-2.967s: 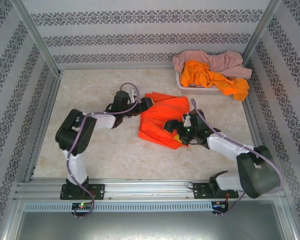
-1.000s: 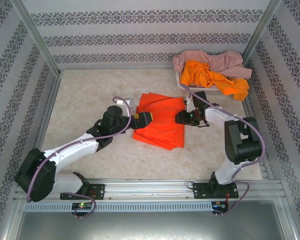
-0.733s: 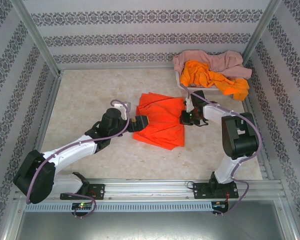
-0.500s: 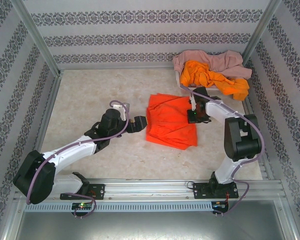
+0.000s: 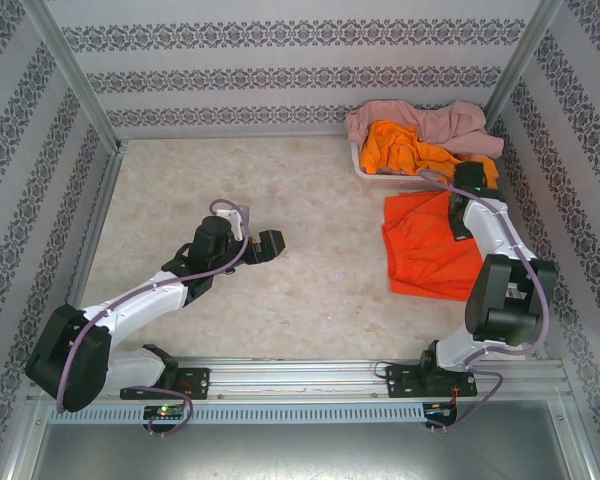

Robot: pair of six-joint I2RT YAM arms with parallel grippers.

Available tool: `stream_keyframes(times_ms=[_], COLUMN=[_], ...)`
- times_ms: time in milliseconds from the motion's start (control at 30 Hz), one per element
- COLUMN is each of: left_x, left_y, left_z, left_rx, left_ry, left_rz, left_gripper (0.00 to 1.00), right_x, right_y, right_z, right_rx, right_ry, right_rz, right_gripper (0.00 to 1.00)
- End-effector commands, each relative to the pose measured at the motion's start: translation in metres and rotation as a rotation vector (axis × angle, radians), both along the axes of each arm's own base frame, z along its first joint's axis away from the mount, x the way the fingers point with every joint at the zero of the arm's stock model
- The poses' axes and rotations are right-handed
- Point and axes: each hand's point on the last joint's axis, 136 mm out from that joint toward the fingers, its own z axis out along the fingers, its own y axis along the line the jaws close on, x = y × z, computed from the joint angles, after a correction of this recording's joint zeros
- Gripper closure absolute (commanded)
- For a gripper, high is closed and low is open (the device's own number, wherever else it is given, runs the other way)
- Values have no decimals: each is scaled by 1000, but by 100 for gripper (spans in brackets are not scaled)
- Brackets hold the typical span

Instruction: Fold and stack the shorts

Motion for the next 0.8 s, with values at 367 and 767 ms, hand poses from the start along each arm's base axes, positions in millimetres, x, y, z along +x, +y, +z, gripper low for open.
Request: stream_keyframes(times_ms=[367, 767], left_x=[-4, -21], left_y=[14, 24], left_z=[-3, 29], left_rx=[-41, -24], left_ry=[-11, -125], left_rz=[-10, -27], left_gripper=[0, 0], right_x=[92, 226], right_y=[123, 171], right_z=[165, 95], right_rx=[502, 478], right_ry=[-667, -458], right_rz=[208, 290], right_gripper=[7, 6])
